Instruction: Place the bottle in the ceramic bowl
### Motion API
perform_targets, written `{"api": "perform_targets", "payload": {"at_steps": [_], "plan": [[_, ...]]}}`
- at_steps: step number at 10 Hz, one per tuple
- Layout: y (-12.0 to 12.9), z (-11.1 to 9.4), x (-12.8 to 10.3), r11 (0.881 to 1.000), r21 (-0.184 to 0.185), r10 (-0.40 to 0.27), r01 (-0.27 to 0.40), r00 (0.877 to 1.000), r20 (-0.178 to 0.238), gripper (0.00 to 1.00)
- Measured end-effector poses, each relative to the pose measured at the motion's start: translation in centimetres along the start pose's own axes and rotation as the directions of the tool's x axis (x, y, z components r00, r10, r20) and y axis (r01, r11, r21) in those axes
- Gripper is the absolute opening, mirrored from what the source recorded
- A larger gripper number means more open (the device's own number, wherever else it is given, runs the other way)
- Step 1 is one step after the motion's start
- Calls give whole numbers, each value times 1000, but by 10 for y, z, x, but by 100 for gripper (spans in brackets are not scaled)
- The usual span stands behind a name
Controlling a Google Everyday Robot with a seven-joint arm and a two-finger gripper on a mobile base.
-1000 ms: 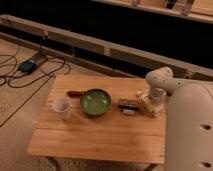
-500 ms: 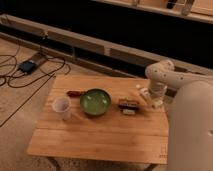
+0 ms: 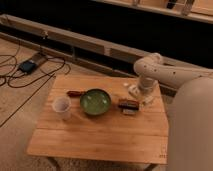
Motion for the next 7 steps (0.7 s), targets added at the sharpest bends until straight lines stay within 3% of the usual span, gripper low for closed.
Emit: {"api": "perform_targets", "payload": {"at_steps": [2, 7], "plan": [[29, -10, -19, 997, -25, -77, 77, 997, 10, 0], [94, -21, -73, 965, -91, -240, 246, 968, 67, 0]]}}
